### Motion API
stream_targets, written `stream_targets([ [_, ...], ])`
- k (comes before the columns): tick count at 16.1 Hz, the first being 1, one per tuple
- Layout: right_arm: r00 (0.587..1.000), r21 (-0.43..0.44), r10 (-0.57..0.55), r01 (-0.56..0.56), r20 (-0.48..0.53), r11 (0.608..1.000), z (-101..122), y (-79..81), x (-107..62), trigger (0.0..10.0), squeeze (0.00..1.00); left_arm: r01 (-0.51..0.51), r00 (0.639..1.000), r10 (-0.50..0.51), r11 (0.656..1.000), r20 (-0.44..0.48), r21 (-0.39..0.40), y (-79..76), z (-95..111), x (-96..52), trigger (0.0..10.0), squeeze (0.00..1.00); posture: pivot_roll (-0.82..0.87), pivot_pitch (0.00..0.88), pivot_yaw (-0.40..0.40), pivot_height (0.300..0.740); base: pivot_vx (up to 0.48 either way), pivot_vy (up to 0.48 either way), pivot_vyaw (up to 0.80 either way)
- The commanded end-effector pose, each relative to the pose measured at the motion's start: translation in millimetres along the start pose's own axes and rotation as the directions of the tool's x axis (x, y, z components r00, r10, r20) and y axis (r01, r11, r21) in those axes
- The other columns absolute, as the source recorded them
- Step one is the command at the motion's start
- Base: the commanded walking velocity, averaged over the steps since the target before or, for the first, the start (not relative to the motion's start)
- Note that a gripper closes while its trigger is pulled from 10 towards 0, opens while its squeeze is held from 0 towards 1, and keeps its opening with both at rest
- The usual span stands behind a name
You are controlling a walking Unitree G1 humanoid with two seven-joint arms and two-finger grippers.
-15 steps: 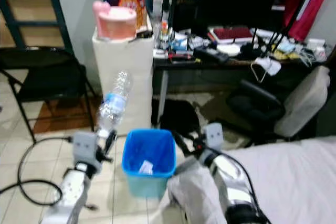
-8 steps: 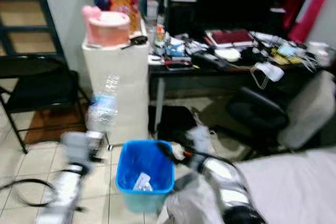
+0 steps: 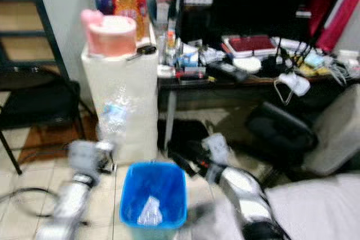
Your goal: Clean up the room
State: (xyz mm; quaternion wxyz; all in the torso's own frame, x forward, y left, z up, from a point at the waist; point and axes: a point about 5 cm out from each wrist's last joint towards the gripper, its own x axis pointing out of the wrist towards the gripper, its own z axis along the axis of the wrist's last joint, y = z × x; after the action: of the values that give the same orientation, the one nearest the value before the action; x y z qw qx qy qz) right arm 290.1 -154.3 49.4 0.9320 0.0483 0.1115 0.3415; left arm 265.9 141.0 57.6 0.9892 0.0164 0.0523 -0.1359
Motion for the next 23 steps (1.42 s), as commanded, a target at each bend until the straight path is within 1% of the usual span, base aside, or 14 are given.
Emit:
stream_targets([
  [1,1.0,-0.026,0.025,-0.024,0.019,0.999,9,1.8,3.9,10.0,0.0,0.048,0.999,-0.048,0.999,0.02,0.01,-3.8,6,5.3,10.0,0.0,0.1,0.011,-0.08,0.74,0.454,0.0,0.0],
  [4,1.0,-0.034,0.022,-0.022,0.003,0.999,8,-1.2,-4.6,10.0,0.0,0.081,0.996,-0.082,0.996,-0.024,-0.037,-15.4,-3,11.6,10.0,0.0,0.07,0.03,-0.08,0.74,0.454,0.0,0.0],
  [5,1.0,-0.039,0.003,-0.003,-0.008,0.999,6,-5.2,-10.9,10.0,0.0,0.115,0.988,-0.12,0.992,-0.093,-0.06,-21.6,-15,20.9,10.0,0.0,0.05,0.038,-0.079,0.74,0.0,0.0,0.0],
  [6,1.0,-0.04,-0.003,0.003,-0.011,0.999,6,-6.3,-13.3,10.0,0.0,0.123,0.985,-0.13,0.99,-0.117,-0.067,-23.4,-19,24.1,10.0,0.0,0.04,0.04,-0.078,0.74,0.0,0.0,0.0],
  [7,1.0,-0.042,-0.008,0.007,-0.014,0.999,6,-7.0,-17.3,10.0,0.0,0.117,0.976,-0.125,0.992,-0.176,-0.056,-21.2,-27,32.1,10.0,0.0,0.01,0.045,-0.075,0.74,0.0,0.0,0.0],
  [8,1.0,-0.044,-0.011,0.01,-0.015,0.999,6,-7.1,-20.6,10.0,0.0,0.116,0.971,-0.122,0.992,-0.207,-0.043,-18.7,-30,37.6,10.0,0.0,0.0,0.047,-0.073,0.74,0.0,0.0,0.0],
  [10,1.0,-0.038,0.018,-0.019,-0.02,0.999,5,-1.4,-23.7,10.0,0.0,0.088,0.954,-0.099,0.995,-0.284,-0.052,-12.6,-33,48.3,10.0,0.0,-0.03,0.051,-0.057,0.74,0.0,0.0,0.0],
  [14,0.996,-0.034,0.075,-0.077,-0.051,0.996,0,10.3,-24.4,10.0,0.0,0.09,0.931,-0.118,0.991,-0.346,-0.095,-22.6,-35,56.9,10.0,0.0,-0.05,0.043,-0.041,0.74,0.0,0.0,0.0],
  [15,0.996,-0.031,0.075,-0.076,-0.054,0.997,-1,11.1,-25.0,10.0,0.0,0.09,0.925,-0.124,0.99,-0.359,-0.11,-25.2,-36,57.7,10.0,0.12,-0.05,0.039,-0.035,0.74,0.0,0.0,0.0],
  [17,0.996,-0.023,0.071,-0.073,-0.059,0.997,-1,12.6,-25.6,10.0,0.0,0.101,0.912,-0.161,0.98,-0.378,-0.173,-33.1,-41,56.4,10.0,1.0,-0.05,0.037,-0.027,0.74,0.0,0.0,0.0],
  [18,0.996,-0.02,0.073,-0.074,-0.059,0.997,-1,13.6,-25.3,10.0,0.0,0.106,0.905,-0.174,0.976,-0.389,-0.19,-36.4,-44,54.9,10.0,1.0,-0.05,0.037,-0.026,0.74,0.0,0.0,0.0],
  [21,0.994,-0.013,0.087,-0.088,-0.068,0.996,-3,16.5,-23.8,10.0,0.0,0.091,0.903,-0.176,0.97,-0.391,-0.225,-39.5,-44,55.9,10.0,1.0,-0.05,0.034,-0.027,0.74,0.0,0.0,0.0],
  [22,0.993,-0.012,0.09,-0.091,-0.071,0.996,-3,17.2,-23.6,10.0,0.0,0.095,0.905,-0.178,0.97,-0.386,-0.225,-39.7,-43,56.4,10.0,1.0,-0.05,0.031,-0.024,0.74,0.0,0.0,0.0],
  [23,0.994,-0.014,0.087,-0.088,-0.068,0.996,-3,17.2,-23.3,10.0,0.0,0.106,0.91,-0.175,0.975,-0.375,-0.198,-38.4,-42,56.7,10.0,0.96,-0.04,0.028,-0.022,0.74,0.0,0.0,0.0],
])
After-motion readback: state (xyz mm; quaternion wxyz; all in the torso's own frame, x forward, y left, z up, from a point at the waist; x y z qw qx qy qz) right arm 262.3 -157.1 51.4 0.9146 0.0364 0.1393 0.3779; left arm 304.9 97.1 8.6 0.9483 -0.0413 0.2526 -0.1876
